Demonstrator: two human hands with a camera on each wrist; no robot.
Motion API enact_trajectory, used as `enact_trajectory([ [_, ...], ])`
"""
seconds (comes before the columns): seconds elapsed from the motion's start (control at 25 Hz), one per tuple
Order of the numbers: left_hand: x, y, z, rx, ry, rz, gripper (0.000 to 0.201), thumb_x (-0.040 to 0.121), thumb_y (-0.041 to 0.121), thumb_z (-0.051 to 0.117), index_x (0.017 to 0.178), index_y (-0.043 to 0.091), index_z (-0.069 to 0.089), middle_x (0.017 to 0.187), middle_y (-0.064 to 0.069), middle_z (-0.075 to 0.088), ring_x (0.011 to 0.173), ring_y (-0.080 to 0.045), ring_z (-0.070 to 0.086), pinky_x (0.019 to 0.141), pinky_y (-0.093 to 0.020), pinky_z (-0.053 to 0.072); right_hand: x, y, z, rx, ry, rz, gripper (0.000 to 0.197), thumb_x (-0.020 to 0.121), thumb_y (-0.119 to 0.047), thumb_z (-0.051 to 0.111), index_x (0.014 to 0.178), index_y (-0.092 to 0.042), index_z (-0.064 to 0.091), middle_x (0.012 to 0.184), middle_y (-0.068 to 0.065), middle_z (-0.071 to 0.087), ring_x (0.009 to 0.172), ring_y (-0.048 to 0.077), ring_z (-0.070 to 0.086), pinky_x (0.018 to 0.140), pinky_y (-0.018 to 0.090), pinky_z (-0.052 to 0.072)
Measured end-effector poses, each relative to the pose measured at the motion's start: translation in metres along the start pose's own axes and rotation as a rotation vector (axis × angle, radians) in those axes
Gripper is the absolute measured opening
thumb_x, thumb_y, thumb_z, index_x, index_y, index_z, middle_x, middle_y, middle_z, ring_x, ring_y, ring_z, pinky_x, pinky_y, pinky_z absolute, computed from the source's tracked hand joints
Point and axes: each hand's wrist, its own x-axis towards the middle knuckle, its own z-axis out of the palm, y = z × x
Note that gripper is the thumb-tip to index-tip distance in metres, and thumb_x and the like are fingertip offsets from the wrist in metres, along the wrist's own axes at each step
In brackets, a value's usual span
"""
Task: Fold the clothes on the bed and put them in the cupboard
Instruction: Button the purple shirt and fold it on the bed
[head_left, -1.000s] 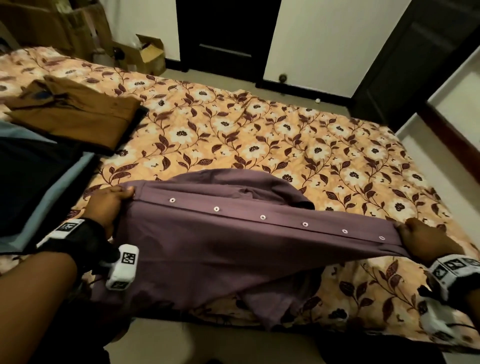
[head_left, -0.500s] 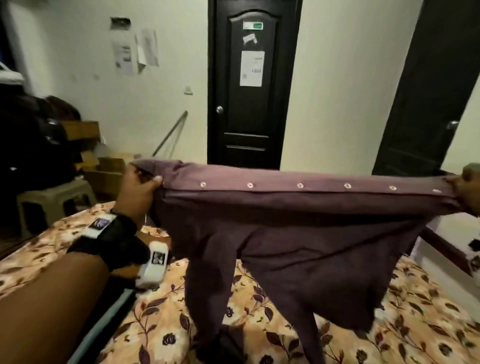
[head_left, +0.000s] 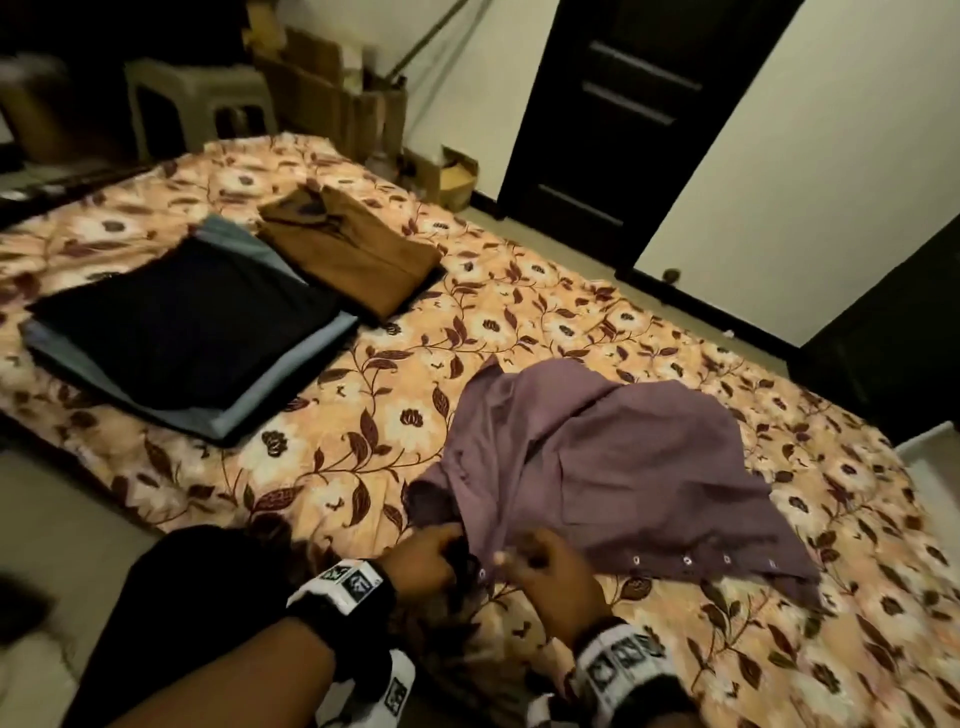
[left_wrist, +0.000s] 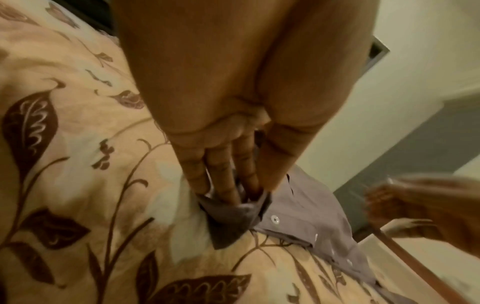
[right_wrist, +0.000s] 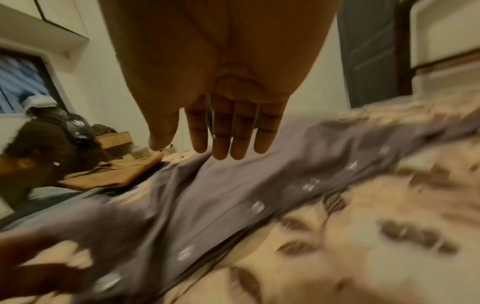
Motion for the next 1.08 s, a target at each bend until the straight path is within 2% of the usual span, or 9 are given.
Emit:
enact_trajectory([
  [0.12, 0.005, 0.001, -0.032, 0.078, 0.222, -0.088, 0.017, 0.065, 0.016, 0.056, 0.067, 0.027, 0.068, 0.083, -0.003, 0.073, 0.087, -0.026, 0.068, 0.080, -0.034, 0.053, 0.027, -0.015, 0.045, 0.174, -0.017, 0.028, 0.054, 0.066, -0.053, 0.078, 0.111, -0.048, 0.049, 0.118, -0.014, 0.059, 0.108, 0.009, 0.058, 0.092, 0.030, 0.051],
  [0.2, 0.004, -0.002, -0.047, 0.104, 0.542, -0.159, 0.012, 0.072, 0.014, 0.065, 0.072, 0.025, 0.061, 0.082, -0.003, 0.067, 0.084, -0.027, 0.064, 0.075, -0.033, 0.051, 0.037, -0.017, 0.052, 0.012, 0.091, 0.050, 0.080, 0.060, -0.066, 0.073, 0.131, -0.045, 0.040, 0.134, -0.013, 0.045, 0.125, 0.013, 0.046, 0.103, 0.040, 0.044],
  [0.28, 0.010, -0.006, -0.055, 0.033, 0.690, -0.213, 0.027, 0.074, 0.012, 0.074, 0.088, 0.023, 0.055, 0.091, 0.001, 0.061, 0.085, -0.022, 0.061, 0.074, -0.033, 0.052, 0.040, -0.032, 0.056, -0.263, 0.205, 0.002, 0.092, 0.065, -0.072, 0.064, 0.142, -0.032, 0.032, 0.138, -0.007, 0.037, 0.128, 0.018, 0.037, 0.105, 0.039, 0.039],
  [0.4, 0.026, -0.017, -0.048, -0.197, 0.596, -0.236, 0.027, 0.074, 0.017, 0.073, 0.094, 0.029, 0.060, 0.089, 0.001, 0.070, 0.079, -0.022, 0.067, 0.072, -0.036, 0.059, 0.051, -0.048, 0.061, -0.502, 0.184, -0.069, 0.071, 0.079, -0.062, 0.057, 0.138, -0.028, 0.035, 0.132, -0.003, 0.044, 0.121, 0.022, 0.044, 0.097, 0.036, 0.043],
  [0.52, 0.031, -0.020, -0.046, -0.304, 0.707, -0.188, 0.026, 0.071, 0.022, 0.065, 0.093, 0.035, 0.071, 0.083, 0.002, 0.075, 0.079, -0.024, 0.071, 0.073, -0.047, 0.060, 0.055, -0.048, 0.060, -0.371, 0.188, -0.014, 0.028, 0.089, -0.028, 0.052, 0.117, -0.025, 0.051, 0.106, 0.005, 0.063, 0.096, 0.026, 0.061, 0.076, 0.032, 0.050],
  [0.68, 0.034, -0.011, -0.051, -0.259, 0.801, -0.166, 0.022, 0.077, 0.016, 0.062, 0.089, 0.018, 0.080, 0.089, 0.000, 0.077, 0.087, -0.019, 0.071, 0.083, -0.039, 0.058, 0.053, -0.028, 0.046, 0.241, 0.324, 0.019, 0.030, 0.088, 0.006, 0.044, 0.097, -0.022, 0.050, 0.081, -0.001, 0.058, 0.072, 0.020, 0.054, 0.066, 0.027, 0.042],
  [0.84, 0.024, 0.008, -0.056, -0.153, 0.860, -0.047, 0.022, 0.085, 0.004, 0.061, 0.096, 0.011, 0.078, 0.094, -0.001, 0.074, 0.086, -0.013, 0.065, 0.081, -0.018, 0.047, 0.051, -0.034, 0.024, 1.082, 0.031, 0.231, 0.007, 0.094, -0.007, 0.048, 0.092, -0.012, 0.052, 0.083, 0.014, 0.056, 0.078, 0.025, 0.054, 0.070, 0.036, 0.045],
  [0.96, 0.019, 0.011, -0.068, -0.281, 1.000, -0.027, 0.023, 0.087, -0.002, 0.059, 0.099, 0.009, 0.075, 0.095, -0.003, 0.071, 0.090, -0.019, 0.065, 0.088, -0.030, 0.053, 0.051, -0.033, 0.016, 0.772, -0.017, 0.142, 0.008, 0.085, -0.012, 0.065, 0.085, -0.011, 0.057, 0.056, -0.001, 0.052, 0.044, 0.008, 0.046, 0.045, 0.022, 0.041],
  [1.08, 0.021, 0.009, -0.062, -0.382, 1.037, -0.116, 0.023, 0.088, 0.006, 0.063, 0.108, 0.016, 0.062, 0.113, -0.004, 0.061, 0.100, -0.020, 0.058, 0.086, -0.029, 0.048, 0.059, -0.028, 0.025, 0.577, 0.087, 0.065, 0.020, 0.088, -0.002, 0.062, 0.071, -0.012, 0.058, 0.058, -0.002, 0.052, 0.044, 0.002, 0.044, 0.043, 0.016, 0.038],
])
